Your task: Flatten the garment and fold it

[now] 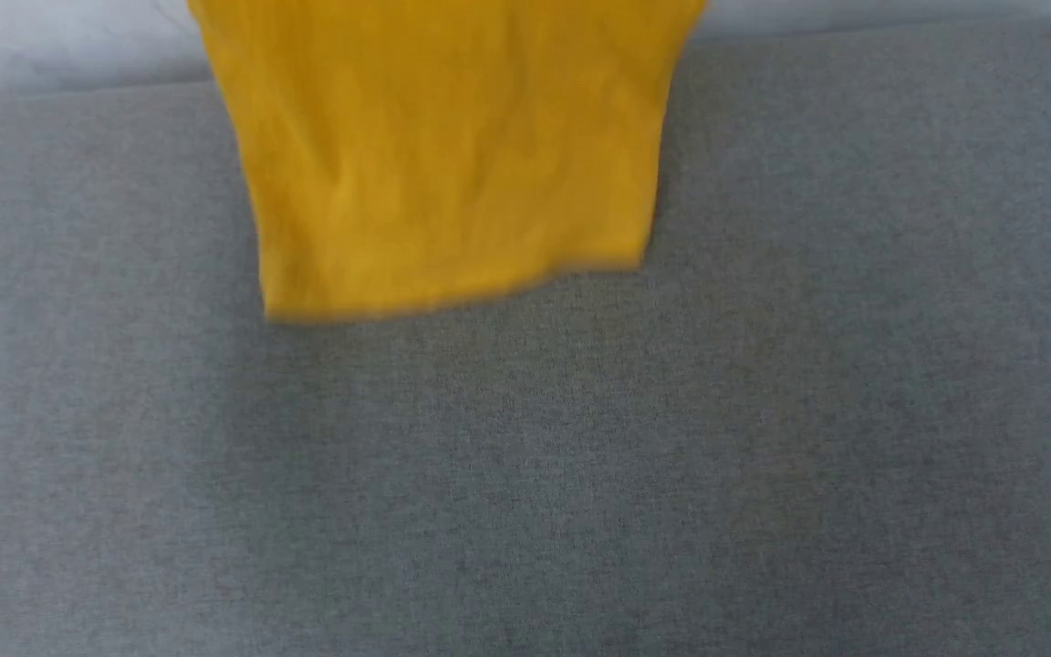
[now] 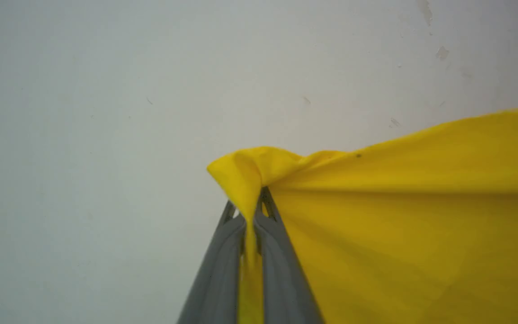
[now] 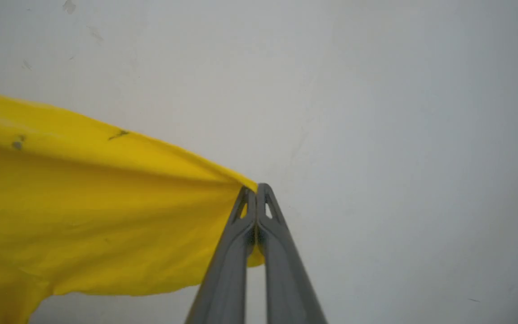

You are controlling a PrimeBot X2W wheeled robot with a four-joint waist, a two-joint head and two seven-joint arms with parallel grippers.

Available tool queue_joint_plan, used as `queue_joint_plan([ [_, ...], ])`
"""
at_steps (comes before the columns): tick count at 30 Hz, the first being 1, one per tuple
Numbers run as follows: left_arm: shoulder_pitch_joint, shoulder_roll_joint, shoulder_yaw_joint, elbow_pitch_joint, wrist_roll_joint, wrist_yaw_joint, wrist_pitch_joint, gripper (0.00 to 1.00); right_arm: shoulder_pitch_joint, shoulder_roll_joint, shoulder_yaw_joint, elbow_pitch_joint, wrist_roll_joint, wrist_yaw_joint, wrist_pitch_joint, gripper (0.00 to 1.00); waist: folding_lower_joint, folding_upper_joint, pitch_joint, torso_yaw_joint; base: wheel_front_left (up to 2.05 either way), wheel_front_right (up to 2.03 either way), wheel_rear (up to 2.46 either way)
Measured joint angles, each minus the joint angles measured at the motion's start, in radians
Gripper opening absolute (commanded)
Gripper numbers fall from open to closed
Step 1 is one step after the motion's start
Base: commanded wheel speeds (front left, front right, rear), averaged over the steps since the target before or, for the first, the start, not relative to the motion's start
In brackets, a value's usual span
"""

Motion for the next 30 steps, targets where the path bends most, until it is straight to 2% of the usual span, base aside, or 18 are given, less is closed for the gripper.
queue_joint_plan([
  [3,-0.106,-0.018,0.000,0.069,0.031,-0.018,-0.062,0.00,-0.121,0.009,0.012,0.066,-0.027,0.000,-0.076,0.00,0.0000,0.0000,0.042,-0.004,0.00,0.00,0.00],
  [7,-0.175,-0.045,-0.008,0.152,0.045,-0.051,-0.109,0.00,-0.208,0.017,0.039,0.156,-0.040,0.000,-0.144,0.00,0.0000,0.0000,0.085,-0.009,0.00,0.00,0.00],
  [17,-0.153,-0.130,-0.030,0.360,0.018,-0.132,-0.171,0.00,-0.211,0.073,0.160,0.372,0.014,0.000,-0.249,0.00,-0.0002,0.0000,0.141,-0.016,0.00,0.00,0.00],
  [21,-0.035,-0.163,-0.025,0.389,0.000,-0.158,-0.197,0.00,-0.128,0.074,0.222,0.401,0.068,0.000,-0.283,0.00,-0.0002,0.0000,0.128,-0.015,0.00,0.00,0.00],
  [25,0.156,-0.178,0.004,0.349,-0.022,-0.165,-0.211,0.00,0.025,0.056,0.283,0.362,0.135,0.000,-0.304,0.00,-0.0003,0.0001,0.095,-0.014,0.00,0.00,0.00],
  [30,0.481,-0.187,0.070,0.168,-0.019,-0.120,-0.212,0.00,0.296,-0.005,0.306,0.215,0.213,0.000,-0.282,0.00,-0.0005,0.0000,0.036,-0.013,0.00,0.00,0.00],
])
